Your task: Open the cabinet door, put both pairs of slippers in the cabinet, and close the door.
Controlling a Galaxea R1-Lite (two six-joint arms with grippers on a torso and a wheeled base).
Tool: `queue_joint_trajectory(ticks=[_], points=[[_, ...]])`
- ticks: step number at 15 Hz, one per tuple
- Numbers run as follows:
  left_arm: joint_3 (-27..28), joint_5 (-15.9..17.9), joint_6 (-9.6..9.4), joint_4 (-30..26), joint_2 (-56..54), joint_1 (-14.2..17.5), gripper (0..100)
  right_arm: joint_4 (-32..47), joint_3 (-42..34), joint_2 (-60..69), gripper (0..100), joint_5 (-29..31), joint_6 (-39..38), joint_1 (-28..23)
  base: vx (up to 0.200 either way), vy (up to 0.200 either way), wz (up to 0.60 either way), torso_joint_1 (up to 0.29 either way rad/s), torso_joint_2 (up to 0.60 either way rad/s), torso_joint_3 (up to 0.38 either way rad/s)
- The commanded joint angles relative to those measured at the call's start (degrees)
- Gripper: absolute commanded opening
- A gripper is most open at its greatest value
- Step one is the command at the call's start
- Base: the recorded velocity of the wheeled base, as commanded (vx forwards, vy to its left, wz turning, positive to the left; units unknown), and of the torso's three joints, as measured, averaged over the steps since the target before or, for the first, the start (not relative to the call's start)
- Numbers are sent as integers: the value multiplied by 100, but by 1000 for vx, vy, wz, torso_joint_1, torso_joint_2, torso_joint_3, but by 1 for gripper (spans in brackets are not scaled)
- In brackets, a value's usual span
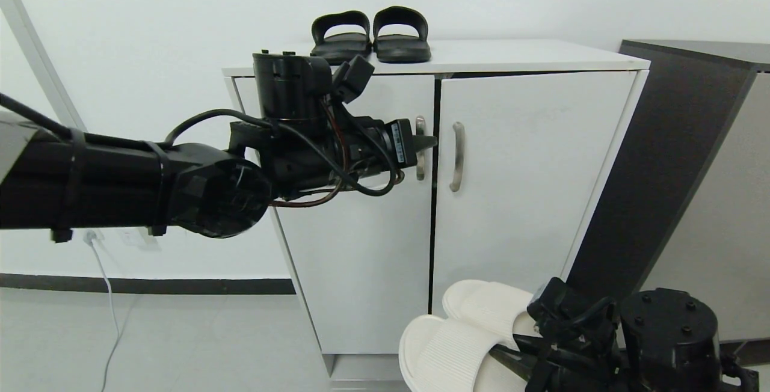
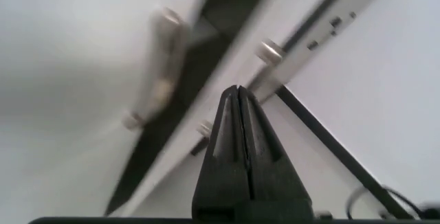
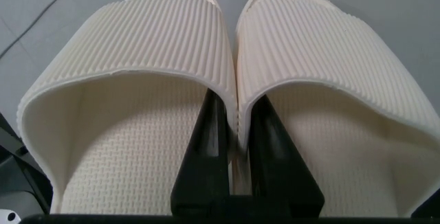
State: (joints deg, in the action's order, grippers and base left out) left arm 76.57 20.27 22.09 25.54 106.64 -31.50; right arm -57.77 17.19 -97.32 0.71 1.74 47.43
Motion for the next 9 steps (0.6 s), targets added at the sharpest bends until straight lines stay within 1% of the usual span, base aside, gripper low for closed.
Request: queue_joint_trajectory(ticks=[1,5,7,9], points=[[201,-129,41,4,260,48,0,3,-5,-24,0,0,1,3,0,0,0,0,0,0],[455,-217,67,-14,515,91,0,3,-23,-42,0,0,107,3,0,0,0,0,0,0],[781,-463,67,-14,753,109,0,-6,-40,-50,0,0,116,3,0,0,0,0,0,0],[983,-498,67,-14,867,109,0,3,-49,-59,0,-9,116,3,0,0,0,0,0,0]])
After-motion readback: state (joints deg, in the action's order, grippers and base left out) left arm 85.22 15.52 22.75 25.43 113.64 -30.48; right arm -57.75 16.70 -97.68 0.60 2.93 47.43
